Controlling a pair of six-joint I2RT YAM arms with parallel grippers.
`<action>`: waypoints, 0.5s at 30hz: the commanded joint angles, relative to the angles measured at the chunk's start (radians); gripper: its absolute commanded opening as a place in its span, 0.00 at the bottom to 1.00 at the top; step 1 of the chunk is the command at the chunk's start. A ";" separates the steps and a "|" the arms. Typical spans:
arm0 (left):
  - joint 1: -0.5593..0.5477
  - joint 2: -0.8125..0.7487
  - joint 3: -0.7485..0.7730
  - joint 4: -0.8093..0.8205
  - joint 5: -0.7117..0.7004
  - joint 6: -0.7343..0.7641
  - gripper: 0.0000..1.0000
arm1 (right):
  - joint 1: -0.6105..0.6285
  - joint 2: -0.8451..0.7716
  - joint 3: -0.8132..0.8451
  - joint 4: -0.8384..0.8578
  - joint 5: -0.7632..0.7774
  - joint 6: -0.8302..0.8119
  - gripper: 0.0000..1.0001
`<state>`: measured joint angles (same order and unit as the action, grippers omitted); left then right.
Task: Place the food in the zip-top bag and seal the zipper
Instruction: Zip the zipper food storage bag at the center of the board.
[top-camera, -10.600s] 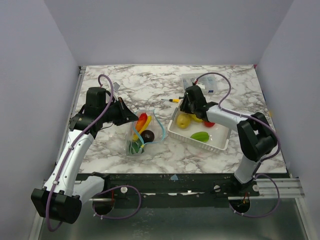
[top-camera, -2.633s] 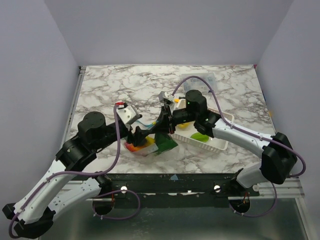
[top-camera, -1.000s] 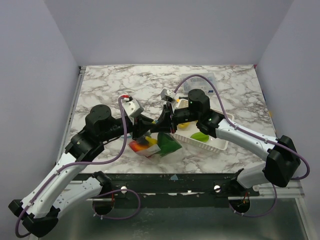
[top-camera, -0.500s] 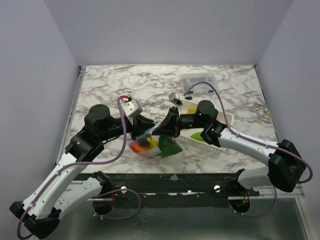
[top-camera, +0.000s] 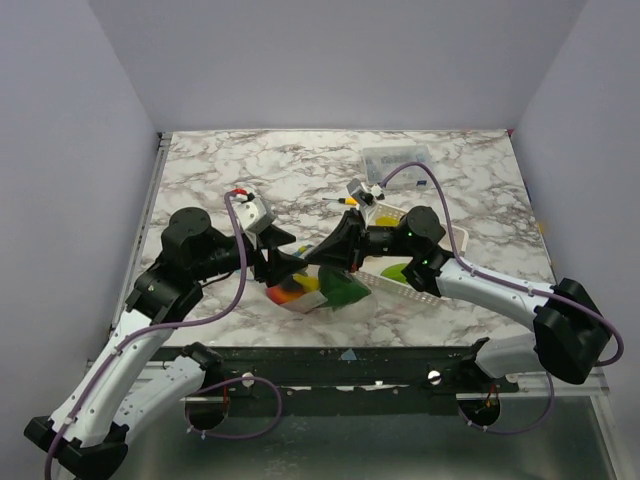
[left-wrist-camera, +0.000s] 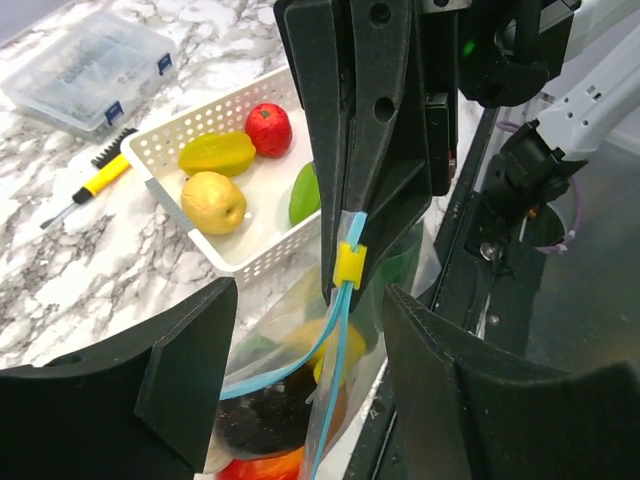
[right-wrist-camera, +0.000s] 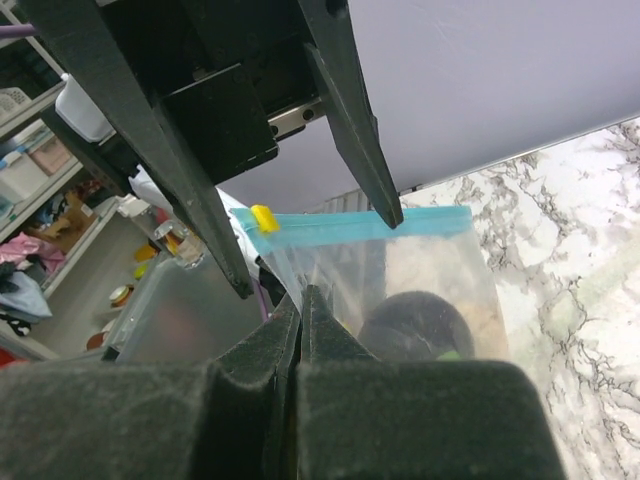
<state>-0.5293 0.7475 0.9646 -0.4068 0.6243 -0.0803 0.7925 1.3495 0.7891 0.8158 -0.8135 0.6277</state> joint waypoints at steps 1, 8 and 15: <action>0.035 -0.011 -0.038 0.035 0.107 -0.048 0.61 | -0.001 -0.020 0.004 0.055 -0.034 -0.014 0.00; 0.087 -0.006 -0.070 0.099 0.273 -0.113 0.38 | -0.001 -0.005 -0.005 0.115 -0.104 -0.003 0.00; 0.097 -0.002 -0.090 0.104 0.337 -0.130 0.35 | -0.001 0.002 0.001 0.123 -0.132 0.013 0.00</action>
<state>-0.4400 0.7464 0.8913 -0.3336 0.8669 -0.1898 0.7925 1.3495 0.7879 0.8692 -0.9062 0.6304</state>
